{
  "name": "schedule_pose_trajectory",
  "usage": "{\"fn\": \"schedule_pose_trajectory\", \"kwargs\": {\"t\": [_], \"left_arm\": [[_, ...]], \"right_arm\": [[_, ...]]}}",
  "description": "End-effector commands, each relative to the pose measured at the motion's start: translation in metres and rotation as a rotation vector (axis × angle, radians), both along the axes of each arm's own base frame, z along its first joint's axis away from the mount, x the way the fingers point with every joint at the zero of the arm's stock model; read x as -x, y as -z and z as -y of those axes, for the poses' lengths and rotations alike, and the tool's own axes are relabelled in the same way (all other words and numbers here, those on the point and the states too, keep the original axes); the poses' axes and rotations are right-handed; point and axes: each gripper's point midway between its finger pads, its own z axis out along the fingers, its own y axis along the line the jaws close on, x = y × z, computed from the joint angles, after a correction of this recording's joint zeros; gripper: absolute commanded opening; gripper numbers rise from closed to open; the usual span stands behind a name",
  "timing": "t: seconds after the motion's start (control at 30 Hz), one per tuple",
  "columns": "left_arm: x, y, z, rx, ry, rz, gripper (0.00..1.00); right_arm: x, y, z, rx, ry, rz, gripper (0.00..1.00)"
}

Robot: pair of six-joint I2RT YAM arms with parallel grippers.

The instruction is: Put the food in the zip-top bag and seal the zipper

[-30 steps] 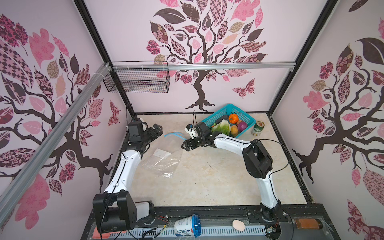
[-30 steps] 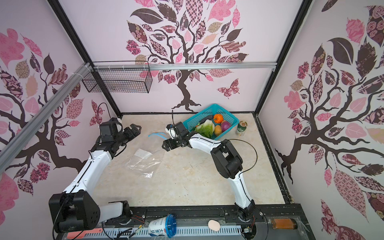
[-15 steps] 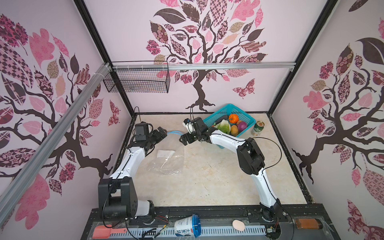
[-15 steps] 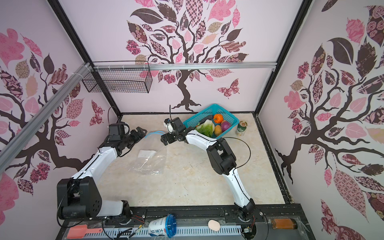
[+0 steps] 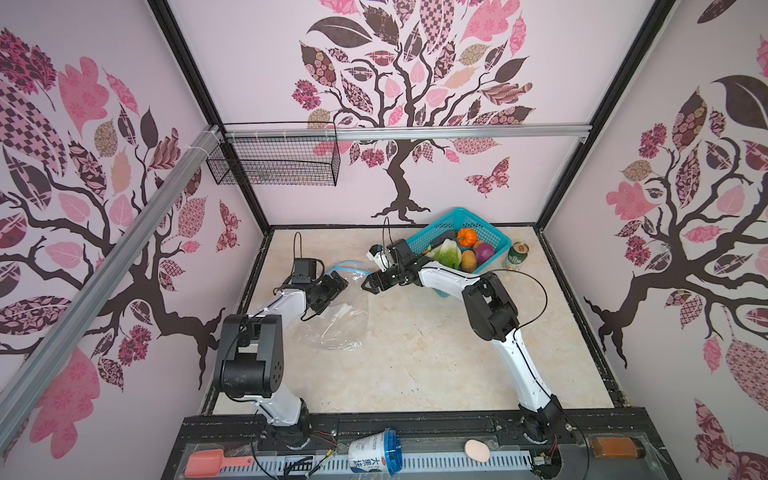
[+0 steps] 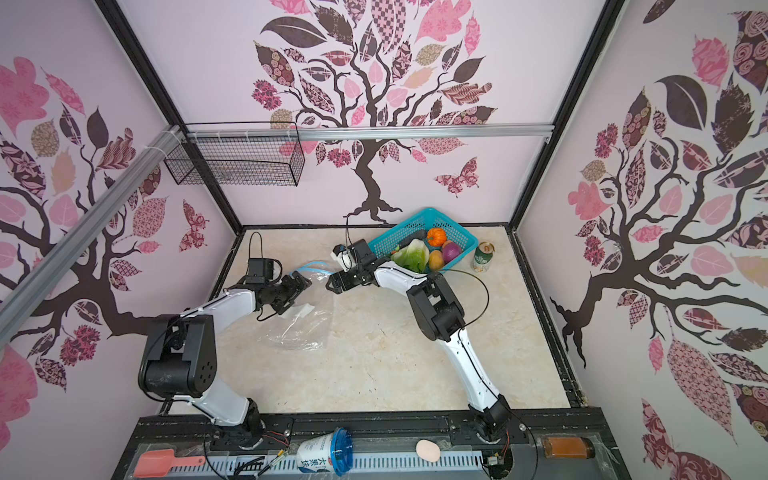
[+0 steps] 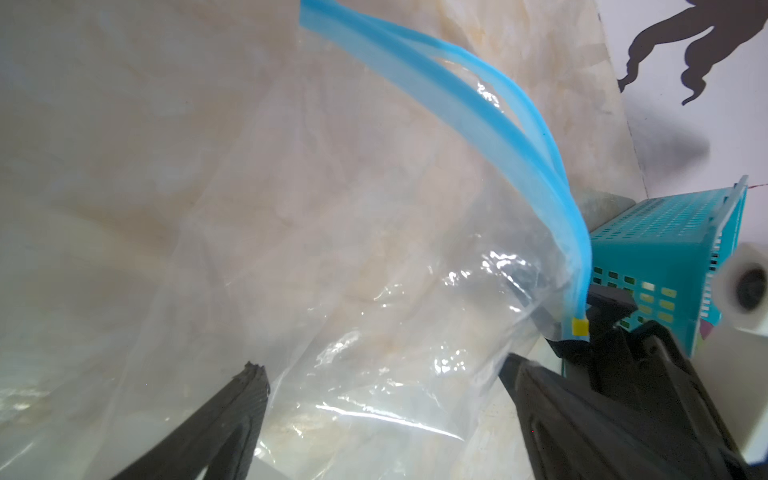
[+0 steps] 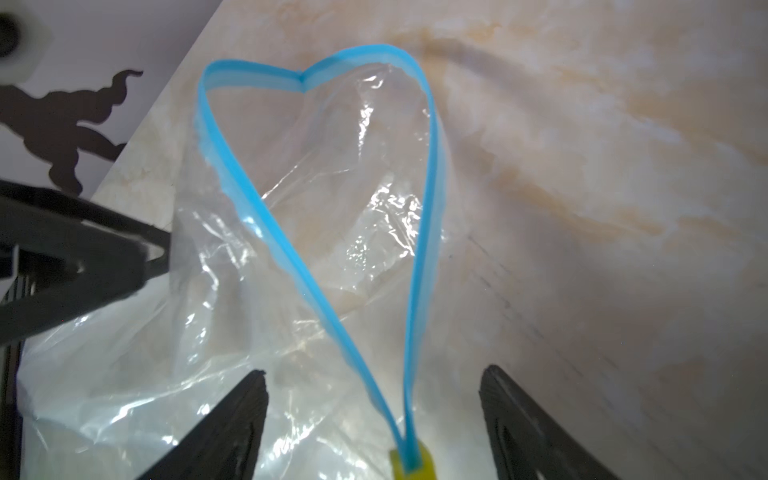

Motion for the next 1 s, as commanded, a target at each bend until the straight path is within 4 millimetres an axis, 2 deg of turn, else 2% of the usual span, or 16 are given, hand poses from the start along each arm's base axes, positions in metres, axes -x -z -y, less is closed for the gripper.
{"fn": "schedule_pose_trajectory", "kwargs": {"t": [0.0,0.13,0.17,0.2,0.27,0.37,0.43,0.6,0.67,0.83,0.9,0.97], "left_arm": [[-0.003,0.010,0.004,-0.008,0.023,-0.021,0.94],[-0.003,0.012,0.007,-0.015,0.037,-0.028,0.93],[-0.003,0.011,0.007,-0.018,0.040,-0.024,0.93],[-0.004,0.008,0.007,-0.020,0.042,-0.018,0.93],[-0.008,-0.003,0.007,-0.024,0.051,0.006,0.93],[-0.015,-0.031,0.006,-0.042,0.074,0.068,0.94],[-0.018,-0.051,0.000,-0.050,0.075,0.114,0.94],[-0.017,-0.107,-0.032,0.054,-0.008,0.262,0.95],[-0.015,-0.122,-0.041,0.064,-0.038,0.321,0.95],[-0.009,-0.155,-0.027,0.119,0.031,0.403,0.95],[-0.006,-0.167,-0.019,0.172,0.055,0.433,0.95],[-0.005,-0.180,-0.010,0.243,0.068,0.468,0.95]], "right_arm": [[0.014,-0.019,-0.011,-0.092,-0.055,-0.006,0.63],[0.013,-0.029,-0.014,-0.125,-0.050,-0.004,0.41],[0.012,-0.030,-0.015,-0.126,-0.050,-0.005,0.31],[0.012,-0.033,-0.015,-0.128,-0.049,-0.002,0.17],[0.011,-0.039,-0.013,-0.122,-0.043,0.011,0.01],[0.009,-0.058,-0.006,-0.114,-0.024,0.060,0.00],[0.009,-0.078,-0.001,-0.109,-0.009,0.112,0.00],[-0.004,-0.144,0.025,-0.076,0.101,0.297,0.00],[-0.009,-0.174,0.035,-0.064,0.149,0.374,0.00],[-0.015,-0.247,0.062,-0.080,0.282,0.543,0.00],[-0.013,-0.261,0.075,-0.096,0.332,0.588,0.00],[-0.005,-0.259,0.081,-0.128,0.341,0.604,0.00]]}}
